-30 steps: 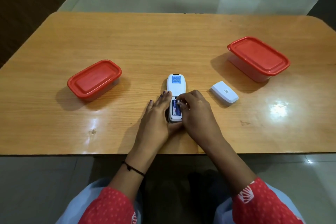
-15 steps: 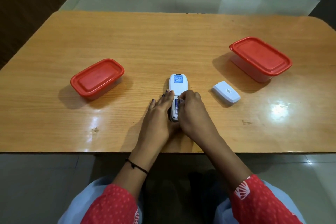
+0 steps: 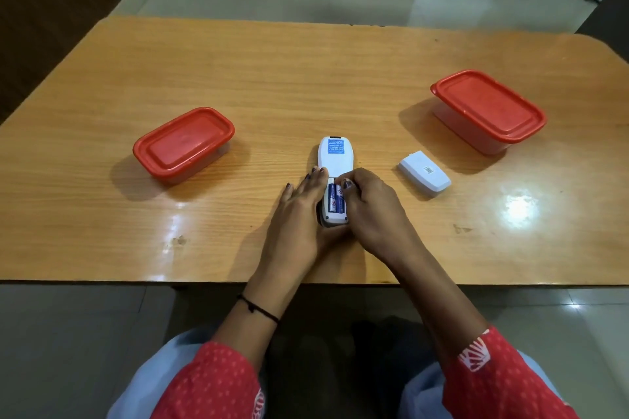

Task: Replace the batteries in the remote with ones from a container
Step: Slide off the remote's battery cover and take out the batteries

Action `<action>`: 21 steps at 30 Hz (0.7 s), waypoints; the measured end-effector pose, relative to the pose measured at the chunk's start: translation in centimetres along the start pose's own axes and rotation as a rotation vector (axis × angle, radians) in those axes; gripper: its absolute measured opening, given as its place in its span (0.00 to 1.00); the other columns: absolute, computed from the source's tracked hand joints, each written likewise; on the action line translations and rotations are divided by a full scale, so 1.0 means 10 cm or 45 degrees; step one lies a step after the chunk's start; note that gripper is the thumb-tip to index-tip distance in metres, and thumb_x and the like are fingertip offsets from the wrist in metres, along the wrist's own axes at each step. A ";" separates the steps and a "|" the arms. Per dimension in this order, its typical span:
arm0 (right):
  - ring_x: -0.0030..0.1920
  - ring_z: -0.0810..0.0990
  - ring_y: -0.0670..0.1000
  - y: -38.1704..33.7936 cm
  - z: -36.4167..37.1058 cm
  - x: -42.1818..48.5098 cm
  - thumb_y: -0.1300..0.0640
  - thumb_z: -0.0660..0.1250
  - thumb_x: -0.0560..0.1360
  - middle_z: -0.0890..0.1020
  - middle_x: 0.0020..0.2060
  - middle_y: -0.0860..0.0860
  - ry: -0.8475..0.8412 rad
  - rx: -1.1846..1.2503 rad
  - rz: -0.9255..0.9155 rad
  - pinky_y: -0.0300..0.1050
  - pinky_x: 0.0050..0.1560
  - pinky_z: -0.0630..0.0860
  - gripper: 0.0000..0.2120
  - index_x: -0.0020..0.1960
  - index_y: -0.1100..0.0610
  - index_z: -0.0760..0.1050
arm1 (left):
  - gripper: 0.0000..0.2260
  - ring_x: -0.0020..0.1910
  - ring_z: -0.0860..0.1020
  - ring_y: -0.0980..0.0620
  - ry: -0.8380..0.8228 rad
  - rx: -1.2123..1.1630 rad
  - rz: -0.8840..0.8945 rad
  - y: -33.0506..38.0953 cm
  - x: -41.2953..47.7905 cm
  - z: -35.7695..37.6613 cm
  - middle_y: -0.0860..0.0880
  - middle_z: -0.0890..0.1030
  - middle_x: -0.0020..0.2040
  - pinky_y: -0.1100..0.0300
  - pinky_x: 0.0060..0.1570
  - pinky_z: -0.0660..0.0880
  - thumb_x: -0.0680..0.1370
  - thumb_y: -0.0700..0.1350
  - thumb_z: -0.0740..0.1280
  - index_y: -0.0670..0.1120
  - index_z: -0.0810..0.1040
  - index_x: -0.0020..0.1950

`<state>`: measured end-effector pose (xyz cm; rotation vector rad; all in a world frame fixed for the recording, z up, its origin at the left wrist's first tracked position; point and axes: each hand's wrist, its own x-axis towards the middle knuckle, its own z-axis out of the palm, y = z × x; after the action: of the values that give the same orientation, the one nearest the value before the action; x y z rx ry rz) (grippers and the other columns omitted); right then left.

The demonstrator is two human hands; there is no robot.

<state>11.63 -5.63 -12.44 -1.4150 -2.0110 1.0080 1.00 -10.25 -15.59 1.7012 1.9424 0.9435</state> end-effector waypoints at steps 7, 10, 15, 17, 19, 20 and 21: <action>0.42 0.80 0.47 0.05 -0.11 0.09 0.65 0.56 0.77 0.82 0.49 0.55 -0.096 -0.001 0.007 0.31 0.31 0.69 0.14 0.56 0.58 0.77 | 0.41 0.75 0.57 0.56 0.001 0.030 -0.040 0.00 -0.01 0.01 0.49 0.60 0.77 0.58 0.75 0.46 0.68 0.56 0.72 0.46 0.58 0.76; 0.44 0.80 0.46 0.06 -0.10 0.05 0.65 0.57 0.77 0.82 0.50 0.53 -0.068 0.003 -0.045 0.27 0.33 0.70 0.14 0.57 0.57 0.77 | 0.40 0.75 0.56 0.56 0.000 0.035 -0.049 0.01 -0.01 -0.01 0.49 0.59 0.77 0.60 0.75 0.45 0.69 0.54 0.72 0.47 0.57 0.76; 0.50 0.79 0.46 0.12 -0.17 0.07 0.65 0.59 0.76 0.82 0.52 0.51 0.064 -0.046 -0.121 0.29 0.43 0.71 0.14 0.55 0.56 0.80 | 0.42 0.66 0.48 0.66 0.003 0.020 -0.058 0.04 -0.03 -0.02 0.52 0.58 0.77 0.64 0.71 0.43 0.68 0.56 0.73 0.49 0.56 0.76; 0.45 0.79 0.43 0.16 -0.20 0.09 0.64 0.60 0.76 0.83 0.47 0.50 0.055 -0.051 -0.132 0.25 0.40 0.69 0.11 0.53 0.56 0.80 | 0.43 0.64 0.47 0.66 0.001 0.047 -0.068 0.04 -0.02 -0.01 0.53 0.57 0.77 0.66 0.70 0.42 0.67 0.57 0.73 0.49 0.56 0.76; 0.40 0.77 0.41 0.16 -0.19 0.10 0.62 0.60 0.77 0.82 0.42 0.49 0.002 -0.053 -0.136 0.26 0.36 0.68 0.09 0.50 0.56 0.79 | 0.43 0.65 0.47 0.66 0.009 0.052 -0.066 0.04 -0.02 0.00 0.52 0.58 0.77 0.66 0.69 0.42 0.67 0.58 0.73 0.49 0.56 0.76; 0.39 0.76 0.42 0.16 -0.17 0.11 0.62 0.59 0.77 0.80 0.42 0.48 -0.014 -0.064 -0.137 0.27 0.35 0.68 0.09 0.50 0.56 0.78 | 0.43 0.67 0.48 0.65 0.011 0.053 -0.056 0.03 -0.02 0.00 0.52 0.58 0.77 0.65 0.70 0.42 0.67 0.58 0.73 0.49 0.56 0.76; 0.40 0.75 0.45 0.16 -0.15 0.13 0.62 0.58 0.78 0.79 0.42 0.49 -0.023 -0.078 -0.139 0.30 0.35 0.67 0.08 0.50 0.57 0.77 | 0.43 0.70 0.50 0.65 0.017 0.055 -0.045 0.03 -0.02 0.01 0.51 0.59 0.77 0.64 0.72 0.43 0.67 0.58 0.73 0.48 0.57 0.76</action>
<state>13.21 -3.61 -12.86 -1.3159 -2.1242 0.9228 1.28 -10.40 -15.47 1.6823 2.0081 0.9090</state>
